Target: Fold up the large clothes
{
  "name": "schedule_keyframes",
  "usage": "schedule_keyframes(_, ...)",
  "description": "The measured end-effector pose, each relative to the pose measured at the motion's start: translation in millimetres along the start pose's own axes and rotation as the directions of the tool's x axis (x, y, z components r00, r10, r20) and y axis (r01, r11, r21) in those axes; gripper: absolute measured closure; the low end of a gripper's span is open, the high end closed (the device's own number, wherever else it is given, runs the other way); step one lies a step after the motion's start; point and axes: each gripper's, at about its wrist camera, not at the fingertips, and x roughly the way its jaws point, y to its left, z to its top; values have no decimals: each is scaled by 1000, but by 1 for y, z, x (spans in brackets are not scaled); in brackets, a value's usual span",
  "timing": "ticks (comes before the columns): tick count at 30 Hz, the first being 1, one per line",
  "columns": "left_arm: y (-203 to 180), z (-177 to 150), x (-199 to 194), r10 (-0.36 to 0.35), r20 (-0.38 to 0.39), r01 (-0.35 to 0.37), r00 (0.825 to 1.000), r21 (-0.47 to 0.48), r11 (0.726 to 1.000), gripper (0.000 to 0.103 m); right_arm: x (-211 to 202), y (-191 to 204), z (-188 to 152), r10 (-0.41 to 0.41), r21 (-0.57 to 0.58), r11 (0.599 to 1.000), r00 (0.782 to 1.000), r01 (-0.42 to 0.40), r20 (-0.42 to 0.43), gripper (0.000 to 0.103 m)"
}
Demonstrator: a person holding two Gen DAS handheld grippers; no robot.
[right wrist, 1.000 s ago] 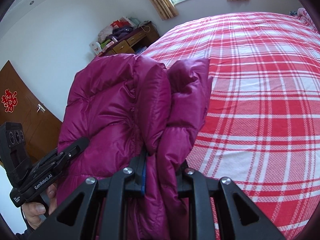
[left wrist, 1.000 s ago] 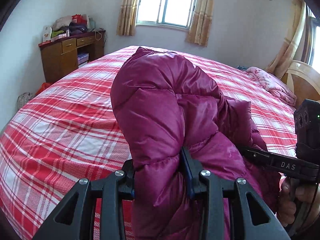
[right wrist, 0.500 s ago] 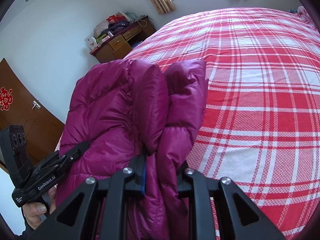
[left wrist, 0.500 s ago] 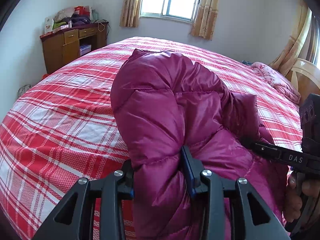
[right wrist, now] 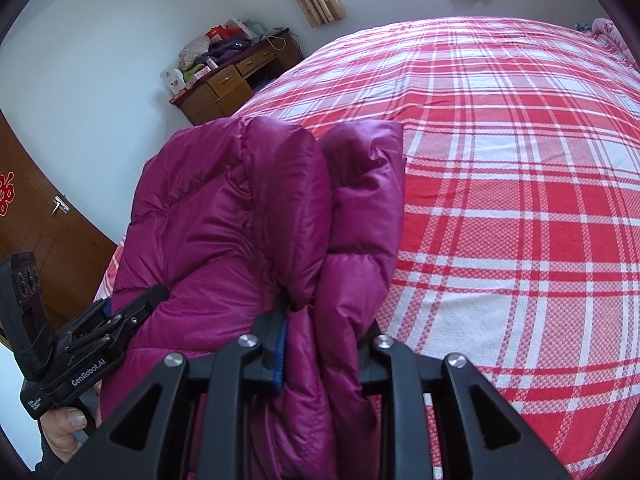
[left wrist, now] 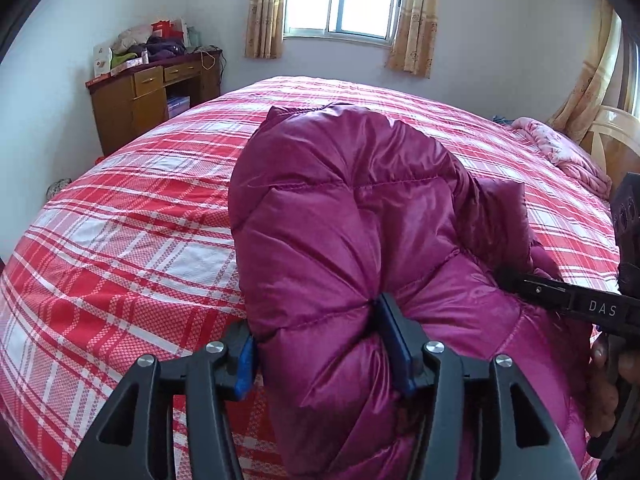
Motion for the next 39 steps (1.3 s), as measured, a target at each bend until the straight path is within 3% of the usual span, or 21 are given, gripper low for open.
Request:
schedule_keyframes(3,-2,0,-5,27,1,-27,1000,19,999,44,-2,2,0,-21,-7,1000,1000,21,1,74)
schedule_keyframes(9,-4,0,-24,58,21,-59,998,48,997,43,-21,2,-1,-79,7,997,995,78,58,47)
schedule_keyframes(16,-6,3,-69,51,111,-59,993,74,996,42,-68,23,-8,-133,-16,990,979,137,155,40)
schedule_keyframes(20,-3,7,-97,49,177,-61,983,62,996,35,-97,52,-18,-152,-69,983,960,172,235,30)
schedule_keyframes(30,0,17,-137,16,264,-22,965,22,1000,34,-138,93,-25,-153,-130,970,930,207,335,27)
schedule_keyframes(39,-1,18,-151,8,295,-14,955,20,1000,33,-148,101,-32,-151,-139,968,924,210,351,26)
